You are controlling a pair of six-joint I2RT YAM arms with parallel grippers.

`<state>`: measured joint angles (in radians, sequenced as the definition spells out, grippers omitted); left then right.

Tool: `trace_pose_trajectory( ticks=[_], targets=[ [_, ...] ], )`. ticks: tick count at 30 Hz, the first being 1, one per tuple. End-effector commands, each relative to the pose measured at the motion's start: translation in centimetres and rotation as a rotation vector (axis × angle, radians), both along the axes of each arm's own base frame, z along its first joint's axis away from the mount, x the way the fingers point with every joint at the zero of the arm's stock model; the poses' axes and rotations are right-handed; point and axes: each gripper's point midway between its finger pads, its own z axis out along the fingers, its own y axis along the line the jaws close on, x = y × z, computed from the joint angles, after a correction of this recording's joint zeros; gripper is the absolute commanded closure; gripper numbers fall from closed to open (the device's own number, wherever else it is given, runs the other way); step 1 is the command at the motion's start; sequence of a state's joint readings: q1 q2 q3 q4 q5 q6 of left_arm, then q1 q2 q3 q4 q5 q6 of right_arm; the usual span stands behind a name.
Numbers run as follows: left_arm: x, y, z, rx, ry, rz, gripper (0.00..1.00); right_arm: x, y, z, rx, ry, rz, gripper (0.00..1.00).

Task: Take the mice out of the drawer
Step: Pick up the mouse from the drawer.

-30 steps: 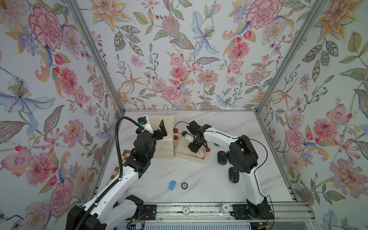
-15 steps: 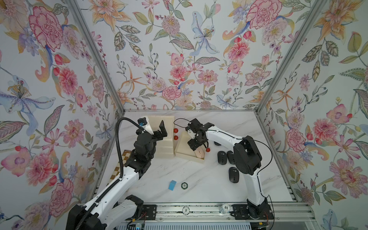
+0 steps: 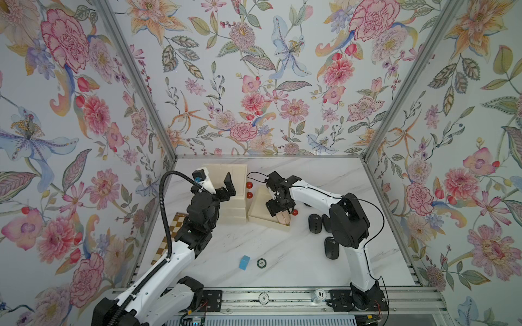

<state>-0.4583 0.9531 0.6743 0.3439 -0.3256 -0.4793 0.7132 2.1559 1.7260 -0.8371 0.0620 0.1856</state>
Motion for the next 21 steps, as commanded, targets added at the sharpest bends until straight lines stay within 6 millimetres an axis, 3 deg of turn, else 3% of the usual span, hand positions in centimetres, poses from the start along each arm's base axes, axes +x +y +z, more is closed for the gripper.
trace_pose_trajectory(
  ticks=[1,7,13,17,21],
  targets=[
    [-0.3,0.5,0.3,-0.005,-0.023,0.010,0.00,-1.0,-1.1,-2.0,-0.063,0.053,-0.021,0.21],
    [-0.3,0.4,0.3,-0.005,-0.024,0.008,0.00,-1.0,-1.1,-3.5,-0.090,0.071,-0.006,0.28],
    [-0.4,0.4,0.3,-0.012,-0.024,0.007,0.00,-0.9,-0.7,-3.0,-0.090,0.047,0.029,0.45],
    [-0.4,0.4,0.3,-0.014,-0.024,0.004,0.00,-0.4,0.2,-1.0,-0.048,0.000,0.035,0.53],
    [-0.4,0.4,0.4,-0.016,-0.027,0.002,0.00,0.3,0.8,2.9,0.018,-0.078,0.020,0.56]
  ],
)
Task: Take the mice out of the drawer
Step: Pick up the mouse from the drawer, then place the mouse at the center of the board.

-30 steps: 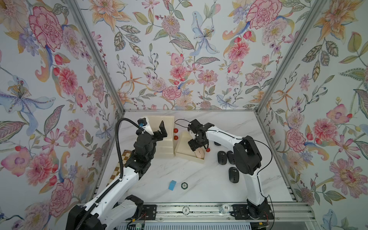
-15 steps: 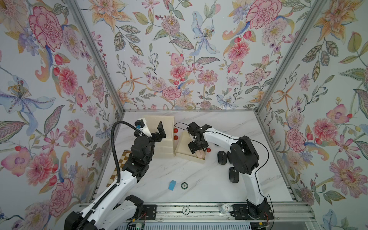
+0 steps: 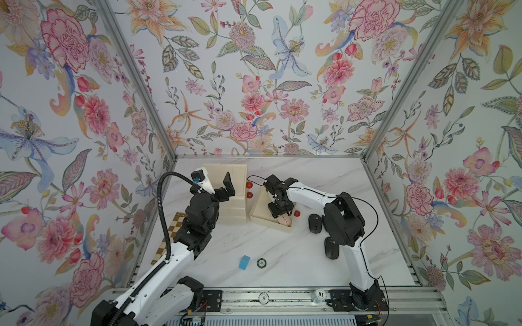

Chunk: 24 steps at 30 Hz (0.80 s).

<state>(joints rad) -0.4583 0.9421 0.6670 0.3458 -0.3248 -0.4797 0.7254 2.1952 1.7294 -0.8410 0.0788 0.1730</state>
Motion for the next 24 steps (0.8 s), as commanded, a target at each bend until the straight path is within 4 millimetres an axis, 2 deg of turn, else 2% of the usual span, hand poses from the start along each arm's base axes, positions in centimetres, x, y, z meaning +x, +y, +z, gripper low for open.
trace_pose_trajectory(
  ticks=[1,6,11,17,24],
  targets=[
    [-0.2,0.2,0.3,-0.012,-0.021,0.000,0.00,0.8,0.8,5.6,0.075,-0.115,-0.005,0.56],
    [-0.4,0.2,0.3,-0.015,-0.025,-0.011,0.00,0.7,-0.4,10.7,0.136,-0.211,-0.049,0.57],
    [-0.6,-0.2,0.6,-0.021,-0.034,-0.037,0.00,-1.1,-2.7,13.1,0.179,-0.232,-0.130,0.57],
    [-0.8,-0.6,0.6,-0.026,-0.036,-0.063,0.00,-6.7,-7.2,12.1,0.206,-0.174,-0.291,0.57],
    [-0.5,-1.3,0.4,-0.030,-0.031,-0.097,0.00,-12.6,-10.9,8.2,0.162,-0.104,-0.434,0.57]
  ],
)
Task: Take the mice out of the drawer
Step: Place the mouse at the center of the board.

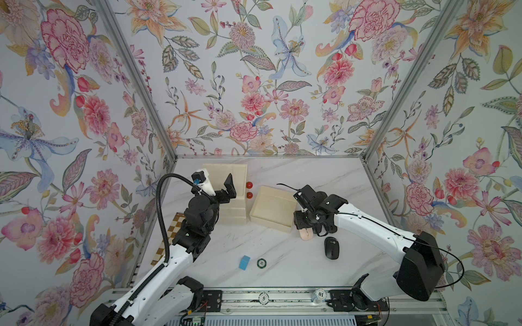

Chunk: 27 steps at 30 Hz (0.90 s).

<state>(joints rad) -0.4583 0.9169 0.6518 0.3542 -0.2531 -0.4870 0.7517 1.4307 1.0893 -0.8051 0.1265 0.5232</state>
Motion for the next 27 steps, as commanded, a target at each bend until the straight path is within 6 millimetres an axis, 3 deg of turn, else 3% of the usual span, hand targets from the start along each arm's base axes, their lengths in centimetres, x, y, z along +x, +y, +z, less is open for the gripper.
trace_pose_trajectory(
  ticks=[1,5,8,17,27],
  targets=[
    [0.0,-0.4,0.1,-0.016,-0.014,-0.027,0.00,-2.1,-1.7,-1.3,-0.003,0.024,-0.134,0.57],
    [-0.1,-0.3,-0.1,-0.026,-0.016,-0.026,0.00,-3.8,-4.4,-3.6,-0.066,0.031,-0.222,0.57],
    [-0.1,-0.2,-0.1,-0.033,-0.017,-0.023,0.00,-3.9,-5.4,-5.1,-0.097,0.026,-0.252,0.57],
    [-0.5,0.2,-0.3,-0.038,-0.012,-0.009,0.00,-2.9,-5.9,-7.9,-0.090,0.045,-0.293,0.57],
    [-0.5,0.5,-0.4,-0.035,-0.008,0.005,0.00,-3.5,-6.0,-10.2,-0.095,0.101,-0.282,0.54]
  ],
)
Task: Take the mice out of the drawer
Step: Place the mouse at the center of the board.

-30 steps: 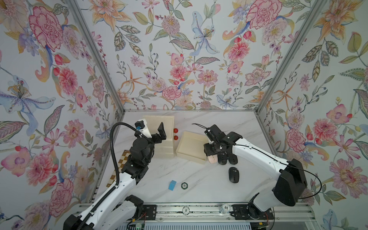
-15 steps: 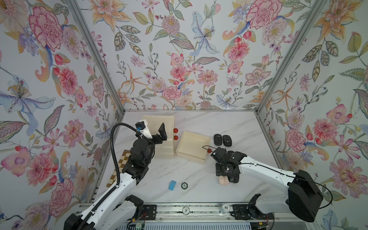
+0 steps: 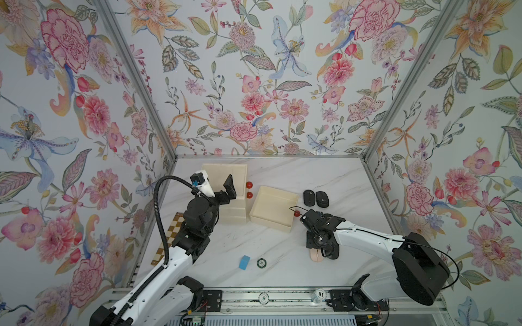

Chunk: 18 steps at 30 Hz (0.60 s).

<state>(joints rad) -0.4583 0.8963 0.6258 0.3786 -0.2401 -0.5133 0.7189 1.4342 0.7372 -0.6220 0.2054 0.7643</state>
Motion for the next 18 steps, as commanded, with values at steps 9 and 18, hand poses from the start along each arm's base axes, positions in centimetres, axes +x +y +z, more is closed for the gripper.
trace_pose_trajectory(
  ticks=[9,18],
  targets=[
    [0.00,0.51,-0.51,0.002,0.011,0.021,0.00,0.05,0.14,-0.92,0.003,0.009,-0.008,0.43],
    [-0.11,0.68,-0.50,0.000,0.009,0.026,0.00,0.09,0.09,-0.85,0.005,0.002,-0.020,0.35]
  ],
)
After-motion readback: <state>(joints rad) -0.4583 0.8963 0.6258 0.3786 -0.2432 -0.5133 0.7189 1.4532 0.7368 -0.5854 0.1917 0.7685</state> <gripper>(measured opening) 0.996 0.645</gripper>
